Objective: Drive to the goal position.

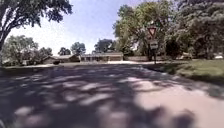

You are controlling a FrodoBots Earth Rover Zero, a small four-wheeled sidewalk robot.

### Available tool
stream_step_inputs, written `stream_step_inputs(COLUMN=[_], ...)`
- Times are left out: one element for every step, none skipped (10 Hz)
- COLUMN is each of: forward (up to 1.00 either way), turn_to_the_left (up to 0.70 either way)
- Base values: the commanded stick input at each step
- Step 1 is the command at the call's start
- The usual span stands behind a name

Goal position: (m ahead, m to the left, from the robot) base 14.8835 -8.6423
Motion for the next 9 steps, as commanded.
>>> stream_step_inputs(forward=[0.5, 0.5, 0.5, 0.5, 0.5, 0.5, 0.5, 0.5, 0.5], turn_to_the_left=[0.0, 0.0, 0.0, 0.0, 0.0, 0.0, 0.0, 0.0, 0.0])
